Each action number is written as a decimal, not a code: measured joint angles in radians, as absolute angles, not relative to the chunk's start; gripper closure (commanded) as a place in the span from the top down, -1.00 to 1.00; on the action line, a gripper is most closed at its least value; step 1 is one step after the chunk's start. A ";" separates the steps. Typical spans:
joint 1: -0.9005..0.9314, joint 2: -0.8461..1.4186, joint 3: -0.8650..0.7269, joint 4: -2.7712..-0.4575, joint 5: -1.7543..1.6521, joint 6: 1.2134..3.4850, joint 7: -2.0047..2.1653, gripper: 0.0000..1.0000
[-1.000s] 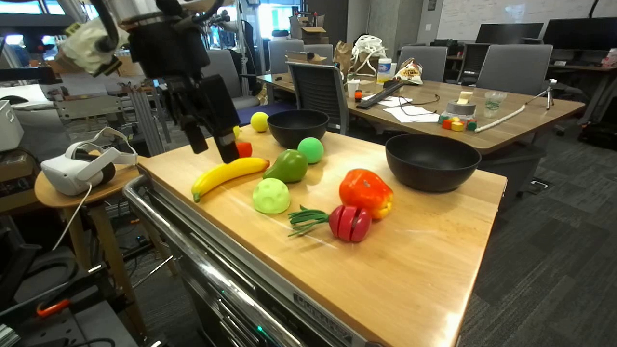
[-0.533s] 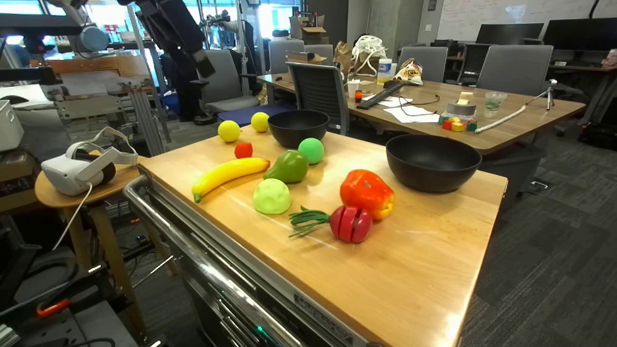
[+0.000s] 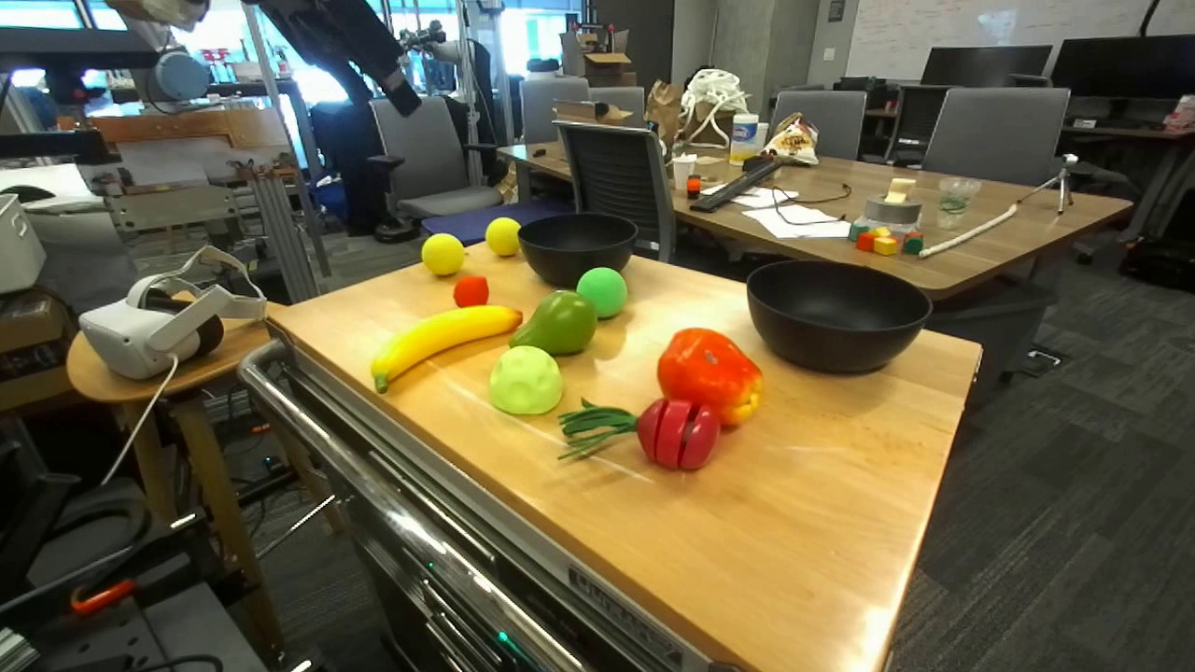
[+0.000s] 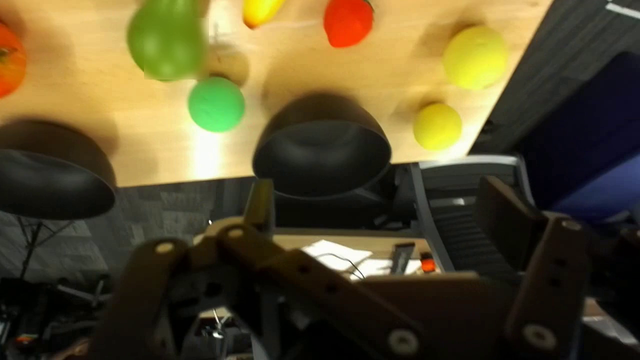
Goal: Put the fruits in both bowls
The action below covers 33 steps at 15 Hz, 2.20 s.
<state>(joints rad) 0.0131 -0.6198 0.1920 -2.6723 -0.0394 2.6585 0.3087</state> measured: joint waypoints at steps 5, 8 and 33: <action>0.033 -0.587 0.212 -2.664 -0.028 2.722 0.330 1.00; -0.030 -0.565 0.262 -2.679 -0.074 2.719 0.374 1.00; -0.355 0.273 0.715 -2.236 -0.665 2.782 0.906 0.46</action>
<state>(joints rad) -0.3548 0.2733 0.7151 -2.2362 -0.6654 2.7817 0.9062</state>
